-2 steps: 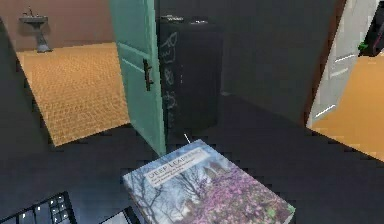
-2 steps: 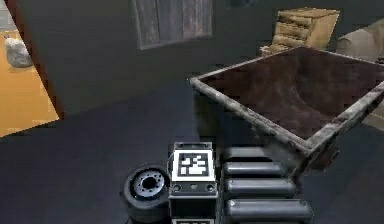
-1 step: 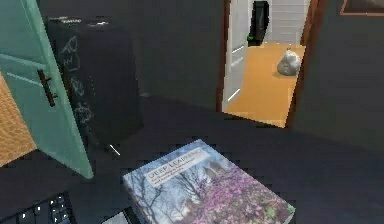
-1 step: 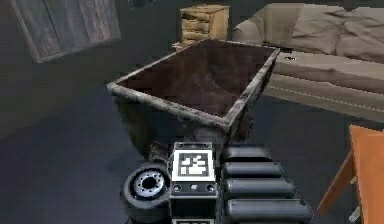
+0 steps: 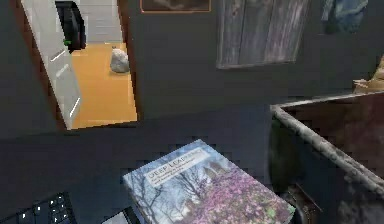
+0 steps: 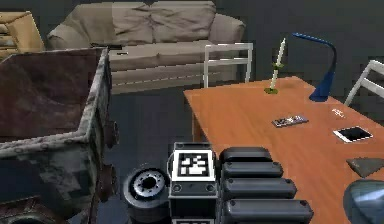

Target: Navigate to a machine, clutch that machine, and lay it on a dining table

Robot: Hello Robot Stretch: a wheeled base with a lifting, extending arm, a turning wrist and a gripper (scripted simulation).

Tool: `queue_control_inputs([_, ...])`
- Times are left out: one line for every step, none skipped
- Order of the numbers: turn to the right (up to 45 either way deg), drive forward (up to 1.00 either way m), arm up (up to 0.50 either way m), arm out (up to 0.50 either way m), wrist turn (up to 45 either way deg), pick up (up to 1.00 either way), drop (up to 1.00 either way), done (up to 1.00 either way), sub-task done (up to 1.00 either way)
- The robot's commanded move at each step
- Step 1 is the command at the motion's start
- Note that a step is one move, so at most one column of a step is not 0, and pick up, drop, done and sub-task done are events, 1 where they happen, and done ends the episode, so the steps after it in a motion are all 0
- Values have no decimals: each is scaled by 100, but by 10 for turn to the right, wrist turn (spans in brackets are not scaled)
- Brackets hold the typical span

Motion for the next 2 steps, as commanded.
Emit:
queue_control_inputs([450, 0, 0, 0, 0, 0, 0, 0, 0])
queue_control_inputs([390, 0, 0, 0, 0, 0, 0, 0, 0])
